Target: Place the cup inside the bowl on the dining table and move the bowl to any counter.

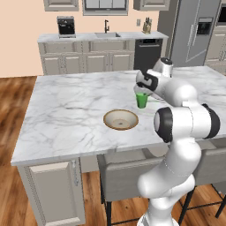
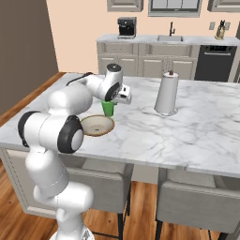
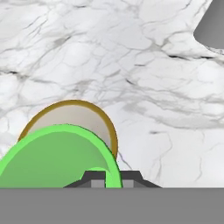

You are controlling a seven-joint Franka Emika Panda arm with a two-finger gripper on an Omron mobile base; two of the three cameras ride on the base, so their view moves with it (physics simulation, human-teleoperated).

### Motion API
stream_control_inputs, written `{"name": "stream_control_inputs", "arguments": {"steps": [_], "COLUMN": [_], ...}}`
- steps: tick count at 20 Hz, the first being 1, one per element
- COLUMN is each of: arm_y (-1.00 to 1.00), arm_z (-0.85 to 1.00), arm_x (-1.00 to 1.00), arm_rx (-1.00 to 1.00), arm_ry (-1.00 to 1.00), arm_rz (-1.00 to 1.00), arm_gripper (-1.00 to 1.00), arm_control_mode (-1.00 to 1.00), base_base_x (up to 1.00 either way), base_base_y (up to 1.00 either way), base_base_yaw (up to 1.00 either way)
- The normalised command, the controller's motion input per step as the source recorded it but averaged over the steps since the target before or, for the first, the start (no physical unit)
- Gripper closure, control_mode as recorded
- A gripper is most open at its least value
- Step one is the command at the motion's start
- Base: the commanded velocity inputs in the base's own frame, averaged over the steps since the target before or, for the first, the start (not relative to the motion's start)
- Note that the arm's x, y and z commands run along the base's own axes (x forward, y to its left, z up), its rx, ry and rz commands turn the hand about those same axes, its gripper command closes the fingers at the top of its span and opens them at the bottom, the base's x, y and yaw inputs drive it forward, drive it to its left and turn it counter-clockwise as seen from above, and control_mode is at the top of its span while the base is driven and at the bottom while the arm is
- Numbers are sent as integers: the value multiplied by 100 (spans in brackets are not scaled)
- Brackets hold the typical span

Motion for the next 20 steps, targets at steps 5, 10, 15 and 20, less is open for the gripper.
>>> {"name": "stream_control_inputs", "arguments": {"steps": [5, 10, 15, 20], "arm_y": [41, 42, 35, 23], "arm_z": [0, 0, 0, -6], "arm_x": [-3, -4, -3, 0], "arm_rx": [0, 0, 0, 0], "arm_ry": [0, 0, 0, 0], "arm_rz": [0, 0, 0, 0], "arm_gripper": [100, 100, 100, 100], "arm_control_mode": [-100, -100, -100, -100], "base_base_x": [0, 0, 0, 0], "base_base_y": [0, 0, 0, 0], "base_base_yaw": [0, 0, 0, 0]}}
